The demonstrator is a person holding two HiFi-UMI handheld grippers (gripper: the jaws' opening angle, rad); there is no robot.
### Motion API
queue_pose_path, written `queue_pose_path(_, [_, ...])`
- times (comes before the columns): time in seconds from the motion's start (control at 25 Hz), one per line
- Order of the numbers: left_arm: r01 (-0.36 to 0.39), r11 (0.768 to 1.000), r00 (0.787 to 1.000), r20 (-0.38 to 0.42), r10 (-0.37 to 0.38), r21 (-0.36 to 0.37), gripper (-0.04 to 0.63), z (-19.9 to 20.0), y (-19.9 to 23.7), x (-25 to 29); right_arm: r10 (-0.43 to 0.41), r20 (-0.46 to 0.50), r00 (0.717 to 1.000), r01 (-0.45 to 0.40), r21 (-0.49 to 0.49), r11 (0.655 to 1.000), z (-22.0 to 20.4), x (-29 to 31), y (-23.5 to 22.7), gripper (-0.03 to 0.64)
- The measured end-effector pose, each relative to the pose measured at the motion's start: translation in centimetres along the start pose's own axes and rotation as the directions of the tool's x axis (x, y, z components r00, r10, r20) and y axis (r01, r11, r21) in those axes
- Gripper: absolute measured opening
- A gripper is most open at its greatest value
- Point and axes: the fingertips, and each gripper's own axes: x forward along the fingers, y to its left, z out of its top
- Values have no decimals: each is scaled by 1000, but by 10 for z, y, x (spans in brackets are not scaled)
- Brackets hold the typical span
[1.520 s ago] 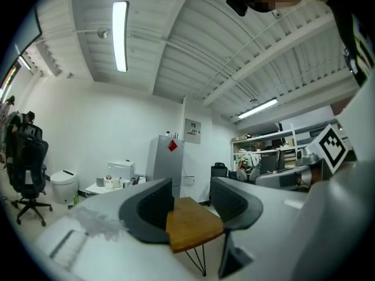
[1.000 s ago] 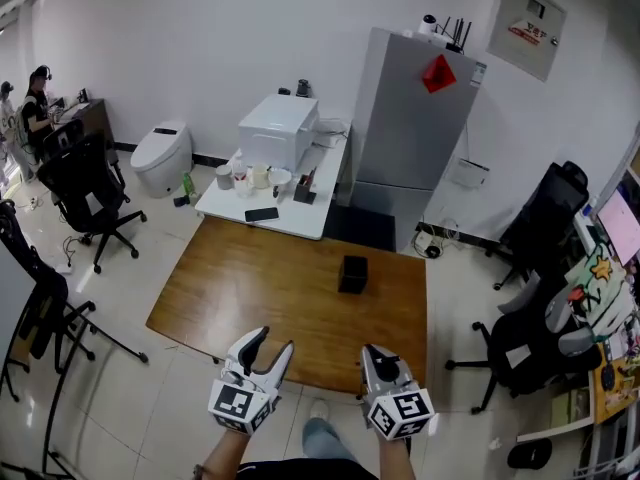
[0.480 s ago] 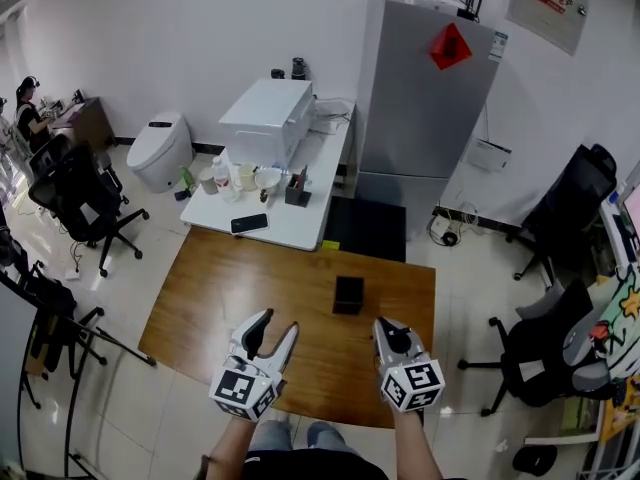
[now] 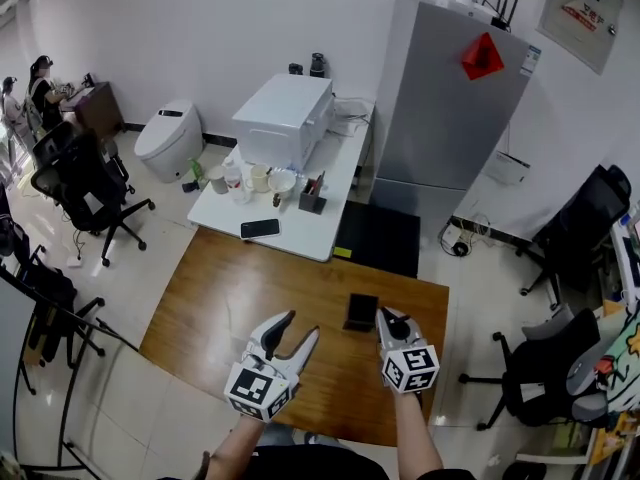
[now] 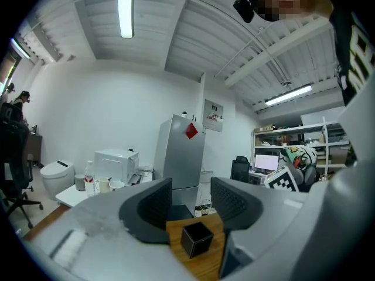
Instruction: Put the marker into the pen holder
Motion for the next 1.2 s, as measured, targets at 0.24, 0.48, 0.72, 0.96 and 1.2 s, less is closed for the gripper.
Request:
queue_pose_path(0.24, [-34, 999, 999, -28, 34, -22, 204, -13, 22, -2, 17, -47, 999, -17, 6, 1000, -30, 51, -17, 5])
queue_pose_path(0.48, [-69, 998, 997, -46, 69, -4, 204, -20, 42, -13, -17, -111, 994, 16, -17, 1000, -64, 80, -36, 6])
queue_pose_path(0.72, [-88, 996, 995, -49, 88, -11, 204, -19, 52, -21, -50, -159, 986, 44, -38, 998, -88, 98, -45, 5])
queue_pose_path(0.96, [-88, 996, 994, -60, 87, -17, 204, -24, 54, -24, -69, -200, 977, 56, -66, 996, -106, 104, -47, 11])
queue_pose_path(1.2, [-73, 997, 996, -60, 73, -3, 204, -27, 54, -25, -55, -181, 982, 45, -58, 997, -97, 96, -34, 155])
